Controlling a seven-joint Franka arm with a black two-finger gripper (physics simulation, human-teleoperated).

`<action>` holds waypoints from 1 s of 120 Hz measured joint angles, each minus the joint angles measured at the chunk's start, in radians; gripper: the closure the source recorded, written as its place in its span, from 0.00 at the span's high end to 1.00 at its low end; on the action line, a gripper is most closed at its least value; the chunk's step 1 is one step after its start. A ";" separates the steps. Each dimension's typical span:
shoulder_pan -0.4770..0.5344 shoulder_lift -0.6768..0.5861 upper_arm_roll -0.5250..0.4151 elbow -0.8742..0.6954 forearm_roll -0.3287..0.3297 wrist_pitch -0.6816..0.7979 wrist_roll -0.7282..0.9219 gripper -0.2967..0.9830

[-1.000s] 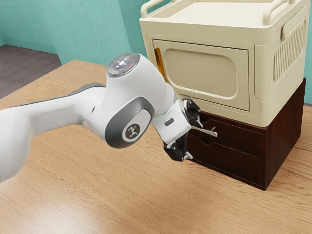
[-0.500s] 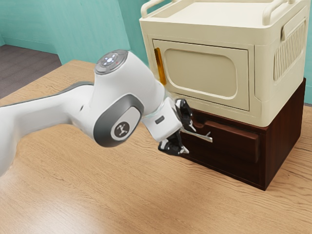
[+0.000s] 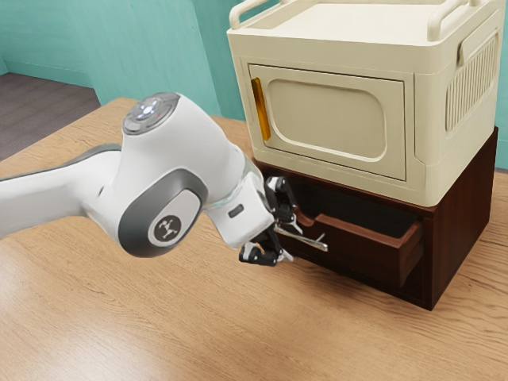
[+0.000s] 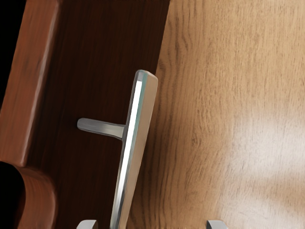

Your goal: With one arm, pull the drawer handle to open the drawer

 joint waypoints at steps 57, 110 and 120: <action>-0.001 -0.141 -0.016 -0.144 0.003 0.002 -0.015 0.40; 0.002 -0.252 -0.029 -0.254 0.004 0.007 -0.029 0.40; 0.003 -0.273 -0.036 -0.272 0.003 0.007 -0.033 0.40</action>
